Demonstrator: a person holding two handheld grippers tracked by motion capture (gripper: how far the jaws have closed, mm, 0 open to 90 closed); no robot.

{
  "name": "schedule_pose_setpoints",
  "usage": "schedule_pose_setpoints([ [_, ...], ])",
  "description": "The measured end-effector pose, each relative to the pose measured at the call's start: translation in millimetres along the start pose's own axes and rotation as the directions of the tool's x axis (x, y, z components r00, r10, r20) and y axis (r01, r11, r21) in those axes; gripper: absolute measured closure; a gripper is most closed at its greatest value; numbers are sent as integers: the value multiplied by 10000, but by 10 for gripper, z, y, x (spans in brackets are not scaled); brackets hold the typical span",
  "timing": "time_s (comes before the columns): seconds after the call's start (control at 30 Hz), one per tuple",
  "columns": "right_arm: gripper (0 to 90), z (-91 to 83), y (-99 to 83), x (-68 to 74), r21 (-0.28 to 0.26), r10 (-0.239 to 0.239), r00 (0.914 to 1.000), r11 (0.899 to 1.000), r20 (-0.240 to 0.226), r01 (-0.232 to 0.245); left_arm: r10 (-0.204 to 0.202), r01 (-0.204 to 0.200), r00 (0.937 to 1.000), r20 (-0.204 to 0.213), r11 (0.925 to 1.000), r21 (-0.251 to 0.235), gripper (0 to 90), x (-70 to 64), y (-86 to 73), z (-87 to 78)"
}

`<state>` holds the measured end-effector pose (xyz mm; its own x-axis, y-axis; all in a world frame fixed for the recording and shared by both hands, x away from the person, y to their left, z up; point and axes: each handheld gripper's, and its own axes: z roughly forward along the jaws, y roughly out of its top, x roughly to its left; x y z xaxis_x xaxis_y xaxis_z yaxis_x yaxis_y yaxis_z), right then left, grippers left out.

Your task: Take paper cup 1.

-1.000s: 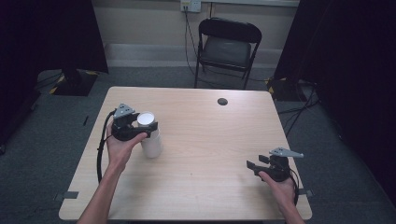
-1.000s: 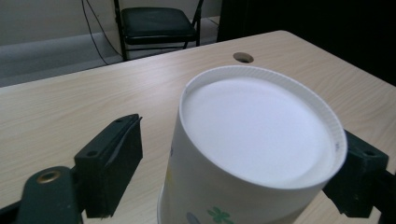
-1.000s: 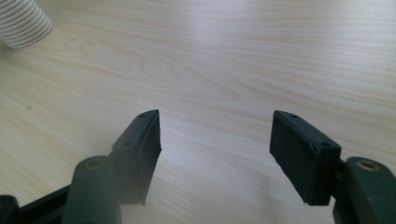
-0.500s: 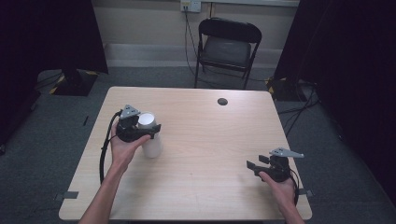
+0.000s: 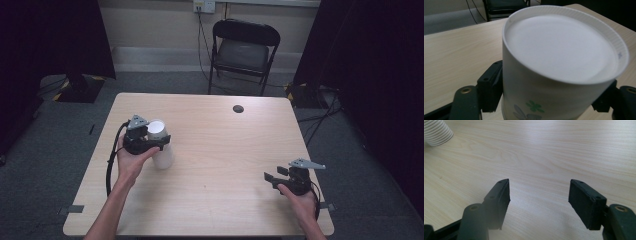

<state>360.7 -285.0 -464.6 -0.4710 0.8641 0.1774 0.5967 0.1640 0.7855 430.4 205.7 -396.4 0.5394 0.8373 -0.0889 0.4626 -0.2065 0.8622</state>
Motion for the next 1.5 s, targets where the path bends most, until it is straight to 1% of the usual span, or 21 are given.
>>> schedule_pose_setpoints([
  [0.07, 336, 5, 1, 1, -15, -15, 10000, 10000, -6, 15, 70, -71, 10000, -36, 10000, -11, 267, -4, 2, 1],
  [0.13, 335, 8, 0, 2, 15, 11, 10000, 10000, -24, -11, 152, -153, 9997, -174, 9999, -65, 268, -17, 7, -6],
  [0.17, 335, 5, 0, 6, 0, 5, 10000, 10000, -24, -5, -89, 87, 9999, -86, 9998, -176, 269, -21, 21, -14],
  [0.2, 335, 5, 0, 6, 0, 5, 10000, 10000, -24, -5, -89, 87, 9999, -86, 9998, -176, 270, -21, 21, -14],
  [0.23, 334, 5, 0, 6, -21, -15, 10000, 10000, -7, 15, 59, -62, 9998, -214, 9999, -156, 270, -36, 45, -29],
  [0.27, 334, 5, 0, 6, -21, -15, 10000, 10000, -7, 15, 59, -62, 9998, -214, 9999, -156, 270, -36, 45, -29],
  [0.3, 334, 2, -1, 5, -12, 17, 10000, 10000, -30, -17, 39, -44, 9998, -177, 9995, -313, 272, -44, 58, -40],
  [0.47, 334, 5, -1, 6, -1, -8, 10000, 10000, -28, 8, 48, -55, 9998, -207, 9994, -340, 276, -48, 76, -48],
  [0.53, 334, 6, -1, 9, 3, -13, 10000, 10000, -45, 13, 91, -102, 9997, -239, 9989, -451, 277, -52, 85, -61],
  [0.57, 334, 7, -1, 9, -1, -31, 10000, 10000, -45, 31, 55, -66, 9997, -239, 9989, -465, 277, -56, 91, -65],
  [0.6, 334, 7, -1, 10, 7, -15, 10000, 10000, -47, 15, 106, -117, 9996, -259, 9989, -465, 278, -53, 98, -73],
  [0.7, 334, 9, 0, 9, -10, -58, 10000, 10000, -54, 58, 37, -53, 9997, -249, 9980, -630, 279, -49, 109, -94],
  [0.8, 334, 10, 0, 9, -11, -54, 10000, 10000, -60, 53, 12, -31, 9996, -297, 9981, -619, 280, -44, 109, -102],
  [0.87, 334, 10, 0, 12, -5, -56, 10000, 10000, -76, 56, 19, -36, 9996, -277, 9980, -634, 281, -39, 111, -109],
  [0.93, 334, 8, 1, 15, 5, -49, 10000, 10000, -82, 49, 13, -29, 9997, -223, 9972, -750, 281, -42, 115, -116],
  [1.0, 334, 7, 0, 15, 9, -36, 10000, 10000, -90, 36, -22, 0, 9996, -270, 9965, -837, 282, -50, 122, -127],
  [1.13, 333, 11, 1, 17, 5, -65, 9999, 10000, -105, 65, -62, 40, 9997, -233, 9956, -939, 282, -50, 140, -144],
  [1.27, 334, 15, 2, 22, 0, -84, 9999, 10000, -116, 84, 52, -68, 9999, -147, 9938, -1112, 283, -62, 166, -178],
  [1.33, 334, 17, 3, 23, -2, -85, 9999, 10000, -122, 85, 38, -48, 10000, -84, 9928, -1196, 283, -75, 180, -189],
  [1.43, 334, 16, 4, 26, -3, -103, 9999, 9999, -134, 102, 102, -112, 9999, -82, 9910, -1337, 283, -85, 203, -219],
  [1.5, 334, 16, 4, 26, -18, -115, 9998, 9999, -149, 115, 62, -79, 9999, -124, 9904, -1383, 283, -89, 212, -236],
])
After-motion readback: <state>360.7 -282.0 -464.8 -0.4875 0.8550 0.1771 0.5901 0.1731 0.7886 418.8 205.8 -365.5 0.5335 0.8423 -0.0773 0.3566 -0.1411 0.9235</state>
